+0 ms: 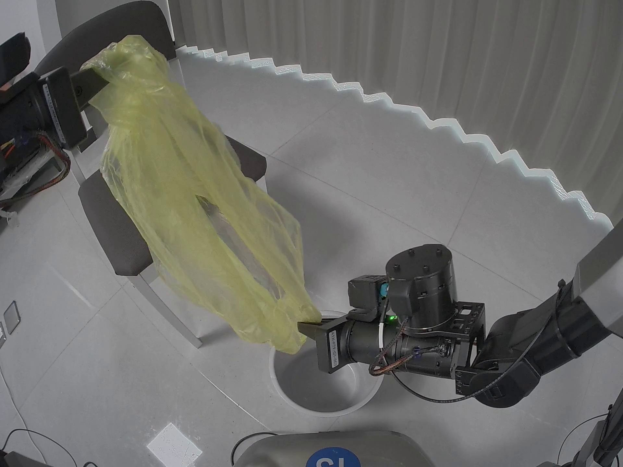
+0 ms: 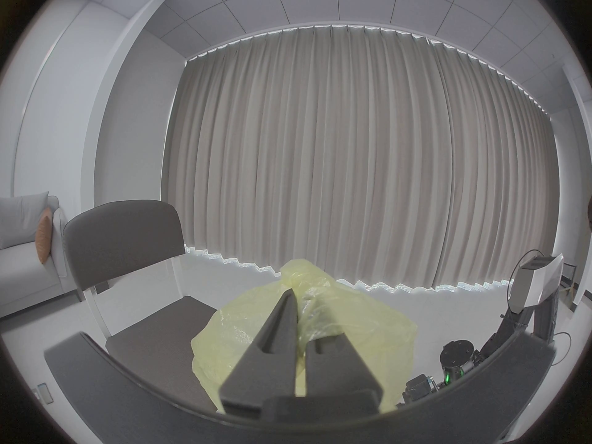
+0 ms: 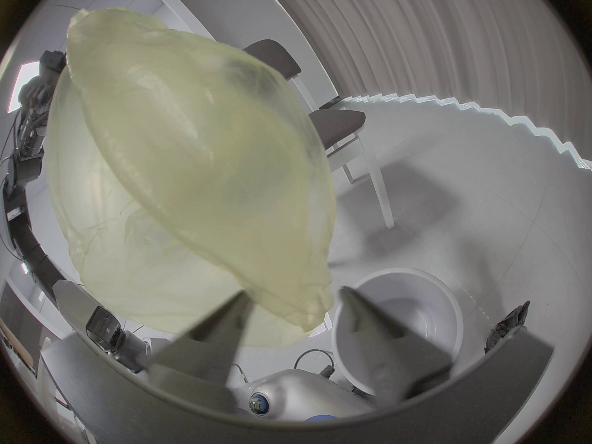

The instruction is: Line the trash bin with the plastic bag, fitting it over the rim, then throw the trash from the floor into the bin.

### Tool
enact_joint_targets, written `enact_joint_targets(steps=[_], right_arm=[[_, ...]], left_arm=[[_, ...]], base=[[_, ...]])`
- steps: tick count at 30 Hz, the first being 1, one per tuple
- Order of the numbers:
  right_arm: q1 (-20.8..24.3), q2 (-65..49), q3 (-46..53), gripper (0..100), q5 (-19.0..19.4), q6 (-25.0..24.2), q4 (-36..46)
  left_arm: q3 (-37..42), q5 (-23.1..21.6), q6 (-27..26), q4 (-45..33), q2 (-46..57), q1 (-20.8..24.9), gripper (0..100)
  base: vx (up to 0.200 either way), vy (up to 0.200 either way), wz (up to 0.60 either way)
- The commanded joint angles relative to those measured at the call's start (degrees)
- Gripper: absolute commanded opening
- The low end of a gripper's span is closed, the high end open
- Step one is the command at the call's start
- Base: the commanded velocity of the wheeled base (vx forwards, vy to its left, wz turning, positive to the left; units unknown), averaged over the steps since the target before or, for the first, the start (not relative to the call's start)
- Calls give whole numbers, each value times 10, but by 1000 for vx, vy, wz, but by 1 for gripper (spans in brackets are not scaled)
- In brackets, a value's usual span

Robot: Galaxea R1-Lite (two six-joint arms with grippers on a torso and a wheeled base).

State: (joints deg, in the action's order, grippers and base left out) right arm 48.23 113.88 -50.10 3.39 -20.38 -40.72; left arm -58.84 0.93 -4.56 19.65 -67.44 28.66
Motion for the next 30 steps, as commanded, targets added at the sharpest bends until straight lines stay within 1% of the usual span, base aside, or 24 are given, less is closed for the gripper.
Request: enact_joint_targets(steps=[1, 10, 20, 24, 30], right_arm=[[0, -2, 1, 0, 0, 0, 0], [-1, -15, 16, 0, 0, 0, 0], [-13, -89, 78, 0, 1, 13, 7], [-21, -110, 106, 0, 0, 25, 7], [-38, -154, 139, 0, -1, 30, 21]], left_arm=[[0, 0, 0, 0, -1, 0, 0], [2, 0, 0, 0, -1, 1, 0], [39, 0, 1, -1, 13, 7, 0], [63, 0, 4, -1, 20, 17, 0], [68, 0, 18, -8, 12, 34, 0]], base=[[0, 0, 0], [0, 0, 0], [0, 0, 0], [0, 0, 0], [0, 0, 0]])
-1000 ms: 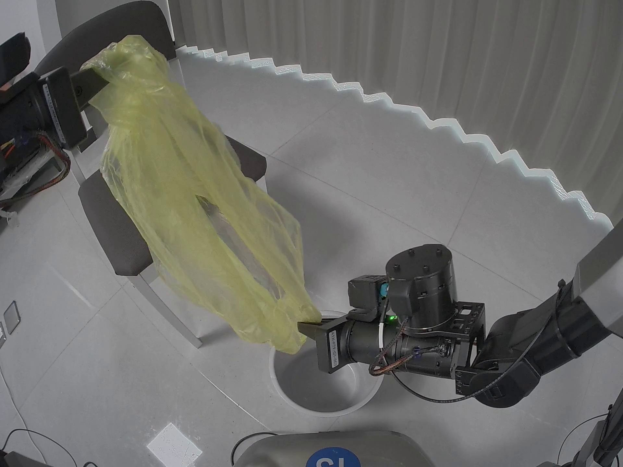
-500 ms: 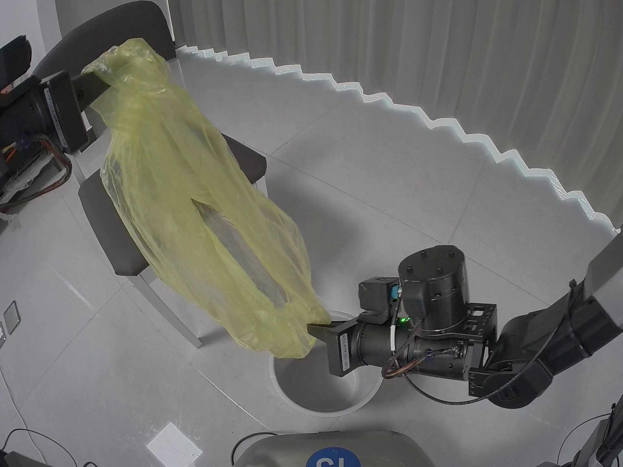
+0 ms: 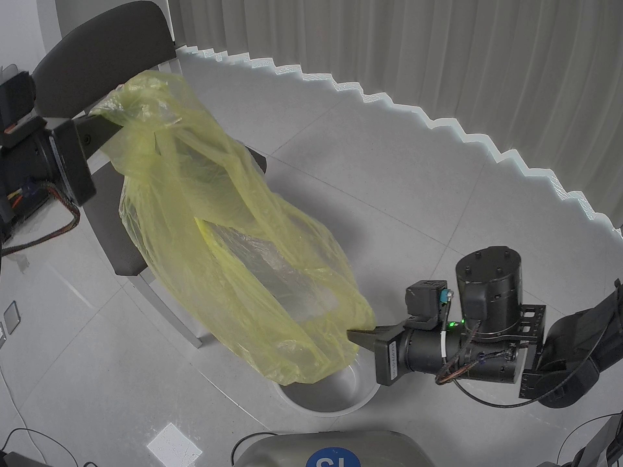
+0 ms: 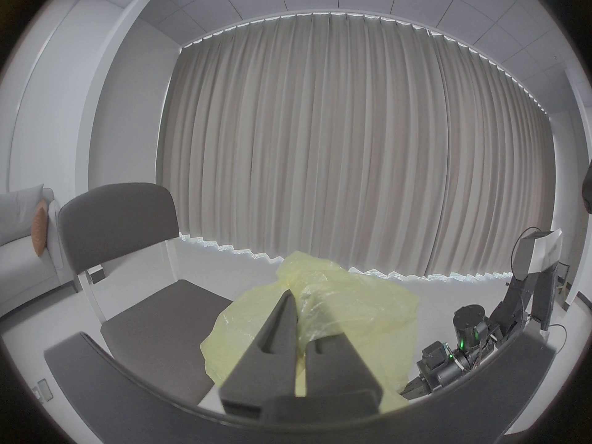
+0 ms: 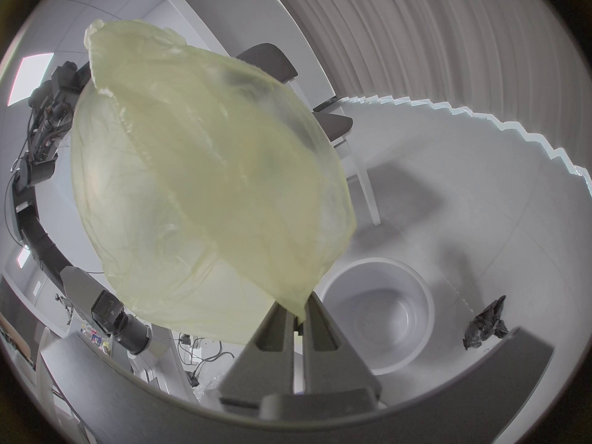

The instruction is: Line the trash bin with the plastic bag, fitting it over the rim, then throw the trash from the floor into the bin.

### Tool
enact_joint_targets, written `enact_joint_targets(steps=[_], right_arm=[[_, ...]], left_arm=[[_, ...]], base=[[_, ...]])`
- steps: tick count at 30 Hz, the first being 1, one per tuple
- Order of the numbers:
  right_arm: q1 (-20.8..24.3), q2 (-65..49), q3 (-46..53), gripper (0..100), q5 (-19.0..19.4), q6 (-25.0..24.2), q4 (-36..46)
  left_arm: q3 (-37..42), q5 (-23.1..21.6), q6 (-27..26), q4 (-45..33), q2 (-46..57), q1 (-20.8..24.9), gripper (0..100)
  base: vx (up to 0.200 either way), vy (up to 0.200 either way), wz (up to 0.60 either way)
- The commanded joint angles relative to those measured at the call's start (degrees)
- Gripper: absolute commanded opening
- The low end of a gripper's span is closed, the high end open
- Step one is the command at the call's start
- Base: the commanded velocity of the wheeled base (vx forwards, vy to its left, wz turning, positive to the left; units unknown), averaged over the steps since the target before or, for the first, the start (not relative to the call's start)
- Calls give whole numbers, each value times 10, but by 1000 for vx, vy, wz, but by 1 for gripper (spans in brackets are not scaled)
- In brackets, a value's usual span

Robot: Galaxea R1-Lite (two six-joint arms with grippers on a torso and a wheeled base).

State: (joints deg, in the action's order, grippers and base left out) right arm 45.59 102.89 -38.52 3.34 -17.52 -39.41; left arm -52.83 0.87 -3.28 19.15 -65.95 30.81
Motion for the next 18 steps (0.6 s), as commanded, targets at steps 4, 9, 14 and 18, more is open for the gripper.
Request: enact_joint_targets(steps=[4, 9, 14, 18], right_arm=[[-26, -84, 40, 0, -4, 1, 23], [-41, -130, 48, 0, -19, 1, 58], [-53, -151, 57, 0, -19, 1, 96], [-68, -153, 68, 0, -19, 1, 97]], left_arm=[[28, 0, 10, -3, -7, 22, 0], [43, 0, 35, -3, -17, 36, 0], [71, 0, 54, -3, -24, 48, 0], [100, 0, 71, 2, -30, 54, 0]], base=[[0, 0, 0], [0, 0, 0], [0, 0, 0], [0, 0, 0]])
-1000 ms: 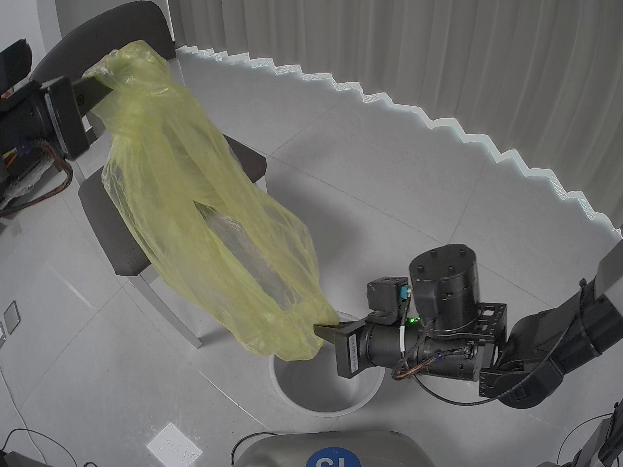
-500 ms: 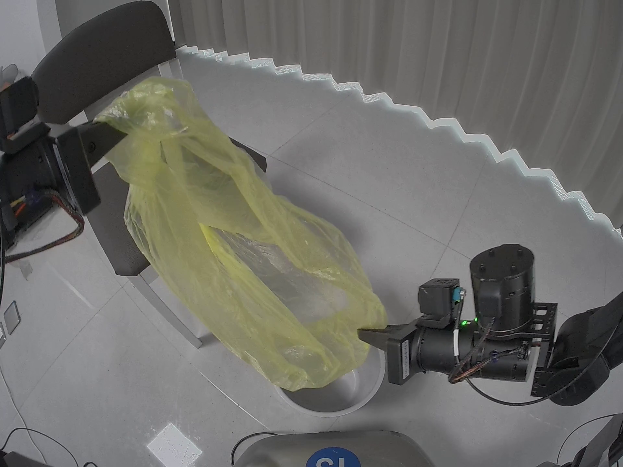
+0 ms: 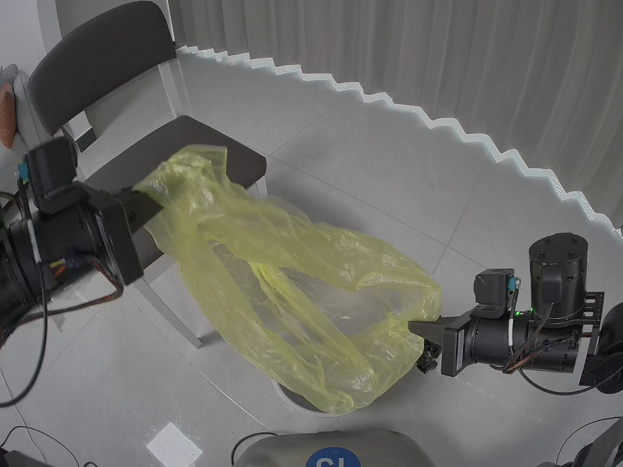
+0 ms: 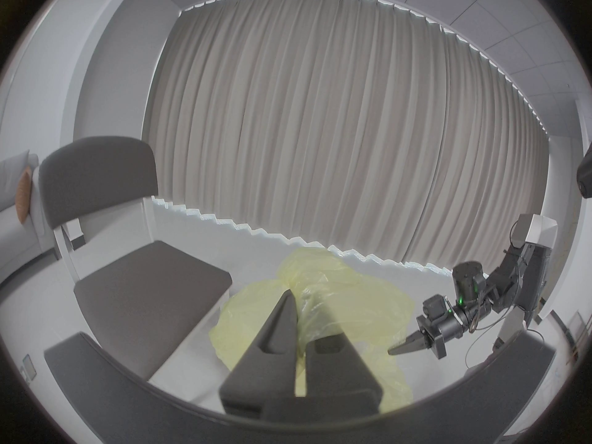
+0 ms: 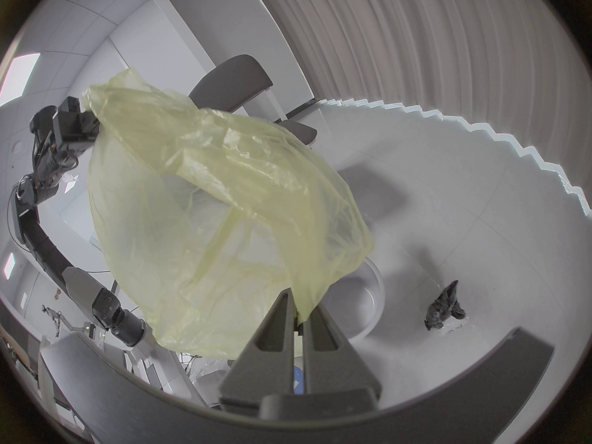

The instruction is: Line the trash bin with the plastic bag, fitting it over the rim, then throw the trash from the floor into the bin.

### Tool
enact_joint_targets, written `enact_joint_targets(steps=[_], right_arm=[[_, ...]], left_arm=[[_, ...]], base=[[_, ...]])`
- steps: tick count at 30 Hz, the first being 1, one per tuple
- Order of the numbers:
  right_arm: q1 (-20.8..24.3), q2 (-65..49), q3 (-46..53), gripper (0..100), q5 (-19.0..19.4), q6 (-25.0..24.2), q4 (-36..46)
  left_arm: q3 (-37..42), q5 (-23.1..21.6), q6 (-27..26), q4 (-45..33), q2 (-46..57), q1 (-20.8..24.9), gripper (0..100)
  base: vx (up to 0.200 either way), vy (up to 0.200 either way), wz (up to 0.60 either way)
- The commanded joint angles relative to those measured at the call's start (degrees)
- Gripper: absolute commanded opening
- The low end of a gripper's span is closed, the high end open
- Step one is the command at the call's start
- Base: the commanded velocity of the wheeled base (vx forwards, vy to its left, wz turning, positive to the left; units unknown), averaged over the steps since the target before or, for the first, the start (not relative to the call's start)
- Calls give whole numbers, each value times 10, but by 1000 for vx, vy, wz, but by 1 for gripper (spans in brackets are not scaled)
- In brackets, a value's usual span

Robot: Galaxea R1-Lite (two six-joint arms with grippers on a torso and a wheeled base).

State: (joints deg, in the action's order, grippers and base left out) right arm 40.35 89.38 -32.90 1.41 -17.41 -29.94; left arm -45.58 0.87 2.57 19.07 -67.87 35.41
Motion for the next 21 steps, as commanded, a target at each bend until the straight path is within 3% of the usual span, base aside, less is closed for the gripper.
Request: enact_joint_targets(steps=[1, 16, 21], right_arm=[[-19, -18, 13, 0, 0, 2, 2], [-45, -83, 14, 0, -14, 57, 146], [-48, -92, 15, 0, -14, 69, 185]], left_arm=[[31, 0, 18, 4, -11, 9, 0], [86, -2, 83, 4, -40, 11, 0], [120, -6, 113, 11, -62, 34, 0]], base=[[0, 0, 0], [0, 0, 0], [0, 0, 0]])
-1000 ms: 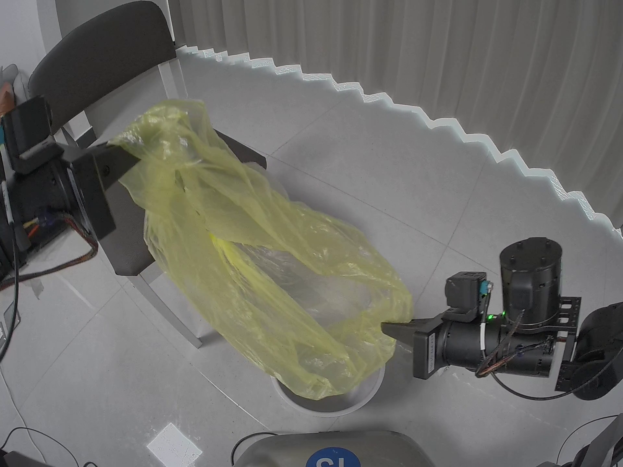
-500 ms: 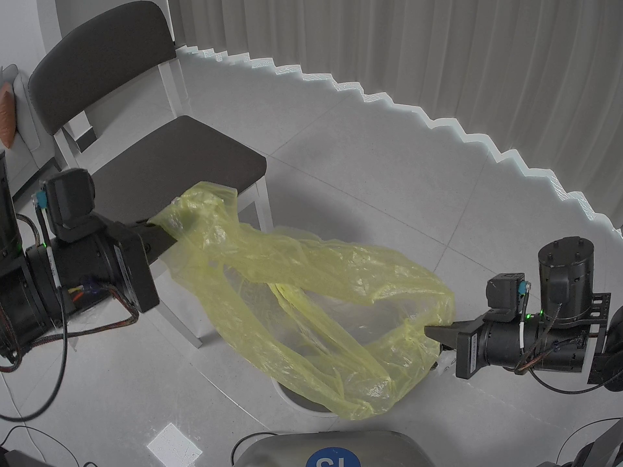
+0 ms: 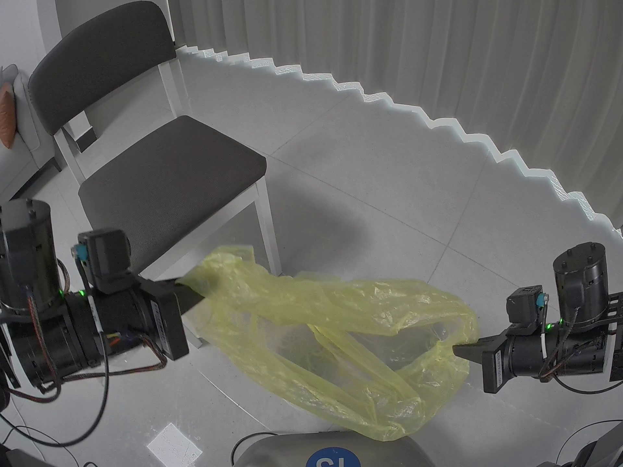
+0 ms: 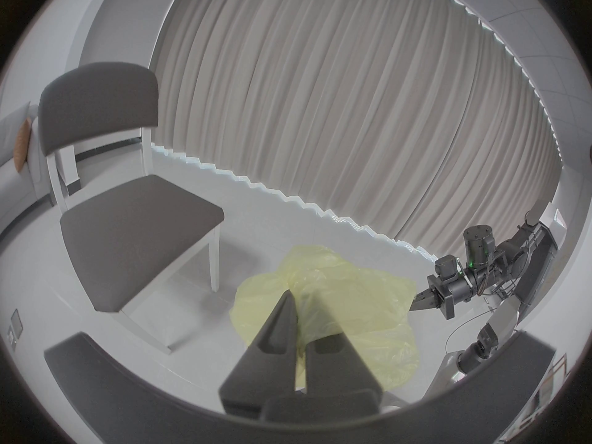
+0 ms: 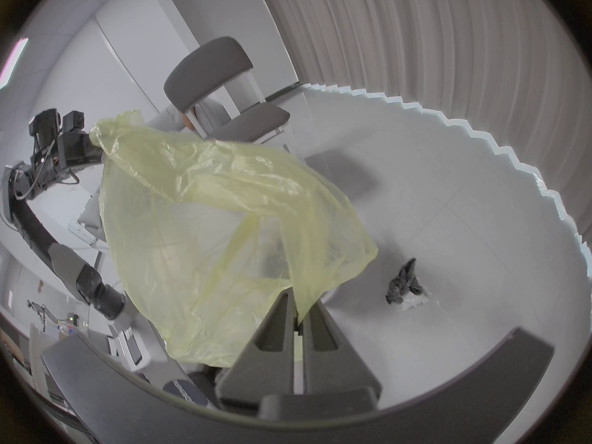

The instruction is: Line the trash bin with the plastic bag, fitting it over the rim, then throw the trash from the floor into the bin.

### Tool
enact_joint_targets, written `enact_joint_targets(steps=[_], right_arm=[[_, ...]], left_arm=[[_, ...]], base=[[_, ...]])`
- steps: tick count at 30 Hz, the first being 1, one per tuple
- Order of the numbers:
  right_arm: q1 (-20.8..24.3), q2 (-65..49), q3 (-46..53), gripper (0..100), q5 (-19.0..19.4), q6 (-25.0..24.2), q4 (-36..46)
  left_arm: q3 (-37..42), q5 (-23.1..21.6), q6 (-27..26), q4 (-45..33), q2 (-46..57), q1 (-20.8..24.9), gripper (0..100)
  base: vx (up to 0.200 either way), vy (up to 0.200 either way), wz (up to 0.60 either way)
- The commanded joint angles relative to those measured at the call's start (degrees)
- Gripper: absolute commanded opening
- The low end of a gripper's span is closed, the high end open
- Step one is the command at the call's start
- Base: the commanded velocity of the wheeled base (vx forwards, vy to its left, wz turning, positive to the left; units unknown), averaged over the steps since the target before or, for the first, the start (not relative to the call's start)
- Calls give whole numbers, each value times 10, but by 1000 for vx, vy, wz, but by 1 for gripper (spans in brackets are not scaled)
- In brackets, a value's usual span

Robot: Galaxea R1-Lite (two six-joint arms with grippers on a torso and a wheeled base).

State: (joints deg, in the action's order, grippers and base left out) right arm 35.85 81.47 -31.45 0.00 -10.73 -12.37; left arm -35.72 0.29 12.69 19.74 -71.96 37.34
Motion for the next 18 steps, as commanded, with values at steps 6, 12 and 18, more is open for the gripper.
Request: enact_joint_targets(steps=[6, 12, 18], right_arm=[[-3, 4, -3, 0, 0, 10, 17], [-3, 61, -36, 0, 0, 10, 17], [-6, 103, -54, 0, 0, 19, 17]], left_arm=[[63, 1, 32, 57, -55, 19, 0], [76, 1, 34, 101, -107, 19, 0], [88, 0, 55, 132, -151, 19, 0]], base=[[0, 0, 0], [0, 0, 0], [0, 0, 0]])
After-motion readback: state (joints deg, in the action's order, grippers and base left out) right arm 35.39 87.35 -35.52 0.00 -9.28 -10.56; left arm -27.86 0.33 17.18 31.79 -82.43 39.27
